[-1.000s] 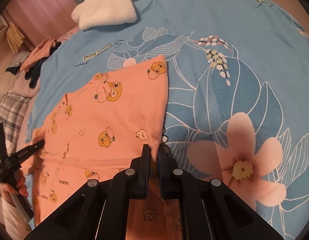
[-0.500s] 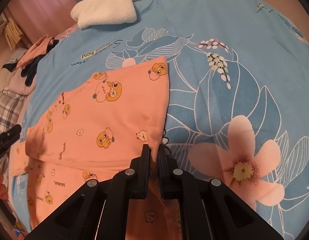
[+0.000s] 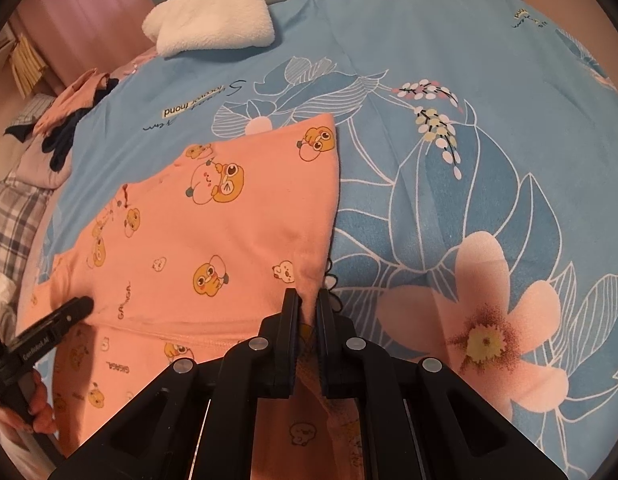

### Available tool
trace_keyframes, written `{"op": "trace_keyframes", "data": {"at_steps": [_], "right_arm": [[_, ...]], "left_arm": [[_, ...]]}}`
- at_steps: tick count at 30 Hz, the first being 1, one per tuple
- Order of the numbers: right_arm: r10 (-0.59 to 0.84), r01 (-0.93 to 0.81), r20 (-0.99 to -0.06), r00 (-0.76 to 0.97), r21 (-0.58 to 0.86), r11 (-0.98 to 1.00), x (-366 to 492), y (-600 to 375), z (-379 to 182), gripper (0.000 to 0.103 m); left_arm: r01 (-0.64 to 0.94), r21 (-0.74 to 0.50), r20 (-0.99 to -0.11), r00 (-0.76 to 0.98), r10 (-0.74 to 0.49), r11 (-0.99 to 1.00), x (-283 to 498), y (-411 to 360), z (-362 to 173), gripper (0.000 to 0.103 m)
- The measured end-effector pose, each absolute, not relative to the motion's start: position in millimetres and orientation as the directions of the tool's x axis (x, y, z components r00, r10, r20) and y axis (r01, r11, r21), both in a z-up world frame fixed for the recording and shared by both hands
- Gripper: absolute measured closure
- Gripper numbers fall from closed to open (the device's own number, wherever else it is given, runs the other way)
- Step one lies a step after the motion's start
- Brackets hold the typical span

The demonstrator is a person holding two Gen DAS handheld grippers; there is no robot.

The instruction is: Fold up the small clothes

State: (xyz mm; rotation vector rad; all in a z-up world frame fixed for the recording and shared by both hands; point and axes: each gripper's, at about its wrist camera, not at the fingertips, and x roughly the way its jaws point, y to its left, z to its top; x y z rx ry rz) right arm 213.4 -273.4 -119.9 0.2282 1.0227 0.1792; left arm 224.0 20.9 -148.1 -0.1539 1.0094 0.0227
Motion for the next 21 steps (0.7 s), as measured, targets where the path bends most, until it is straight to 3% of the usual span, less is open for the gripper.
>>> {"op": "trace_keyframes", "data": {"at_steps": [10,21], "right_arm": [[0.257,-0.04,-0.823,0.506,0.275,0.961,214,-275,-120,0.096],[0.256,-0.024,-0.826,0.502,0.283,0.959,212,-275,-117,0.096]], "left_arm": [[-0.099,-0.272,-0.84,0.509,-0.186,0.957,215,46,-148,0.068],[-0.113,-0.308,-0.811,0.551,-0.198,0.945,181,61,-135,0.068]]}}
